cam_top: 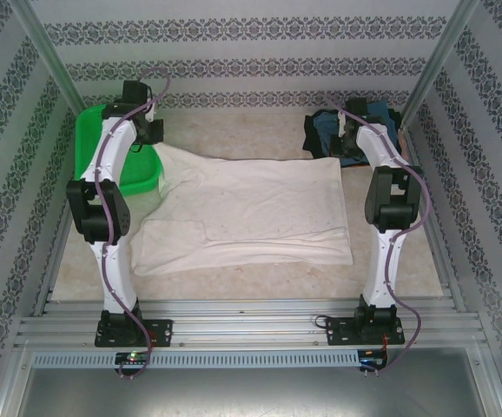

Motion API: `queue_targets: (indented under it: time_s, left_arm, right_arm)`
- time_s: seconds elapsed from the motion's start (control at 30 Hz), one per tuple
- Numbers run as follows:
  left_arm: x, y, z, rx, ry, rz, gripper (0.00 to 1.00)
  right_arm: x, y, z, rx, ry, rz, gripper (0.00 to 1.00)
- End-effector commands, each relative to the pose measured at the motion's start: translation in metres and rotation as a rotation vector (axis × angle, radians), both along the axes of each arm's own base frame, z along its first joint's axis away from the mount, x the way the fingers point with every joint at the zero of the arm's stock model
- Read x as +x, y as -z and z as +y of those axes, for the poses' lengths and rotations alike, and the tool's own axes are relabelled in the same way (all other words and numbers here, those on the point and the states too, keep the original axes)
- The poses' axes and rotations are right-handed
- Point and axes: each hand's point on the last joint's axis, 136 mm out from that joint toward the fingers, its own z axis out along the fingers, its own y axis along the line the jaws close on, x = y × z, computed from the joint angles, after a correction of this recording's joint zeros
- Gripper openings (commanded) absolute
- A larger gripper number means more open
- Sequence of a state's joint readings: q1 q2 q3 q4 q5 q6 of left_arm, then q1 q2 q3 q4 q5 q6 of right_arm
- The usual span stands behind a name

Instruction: Fold and stack the t-shirts

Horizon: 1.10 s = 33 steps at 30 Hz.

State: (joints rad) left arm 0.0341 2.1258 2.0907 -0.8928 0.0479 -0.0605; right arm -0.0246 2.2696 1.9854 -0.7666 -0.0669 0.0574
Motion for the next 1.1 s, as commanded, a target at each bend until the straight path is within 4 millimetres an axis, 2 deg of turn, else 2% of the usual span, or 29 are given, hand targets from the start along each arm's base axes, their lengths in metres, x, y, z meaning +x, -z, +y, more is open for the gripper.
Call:
queue_targets:
  time_s: [0.0, 0.2, 0.3, 0.4, 0.63, 0.77, 0.97, 1.03, 1.07]
  left_arm:
    - [-0.002, -0.007, 0.012, 0.051, 0.039, -0.004, 0.0]
    - [0.014, -0.016, 0.005, 0.034, 0.07, -0.055, 0.0]
    - [0.017, -0.013, 0.013, 0.085, 0.072, -0.048, 0.0]
    - [0.008, -0.009, 0.023, 0.128, 0.078, -0.016, 0.0]
    - [-0.029, 0.008, 0.055, 0.252, 0.064, 0.105, 0.0]
    - [-0.038, 0.004, 0.074, 0.301, 0.026, 0.111, 0.0]
    - [-0.022, -0.015, 0.081, 0.359, 0.027, 0.068, 0.0]
    - [-0.01, -0.02, 0.07, 0.318, 0.034, 0.03, 0.0]
    - [-0.004, -0.019, 0.056, 0.269, 0.061, 0.012, 0.0]
  right_arm:
    - [-0.001, -0.024, -0.005, 0.015, 0.026, -0.043, 0.0]
    - [-0.002, -0.026, -0.009, -0.009, 0.028, -0.043, 0.0]
    - [-0.002, -0.027, -0.006, 0.004, 0.026, -0.043, 0.0]
    - [-0.002, -0.026, -0.002, 0.013, 0.023, -0.04, 0.0]
    - [-0.002, -0.019, 0.008, 0.027, 0.009, -0.028, 0.0]
    - [0.0, -0.021, 0.009, 0.034, 0.005, -0.034, 0.0]
    - [-0.003, -0.019, 0.01, 0.038, -0.004, -0.023, 0.0]
    - [-0.003, -0.017, 0.011, 0.039, -0.008, -0.018, 0.0]
    - [-0.003, -0.016, 0.011, 0.041, -0.006, -0.016, 0.0]
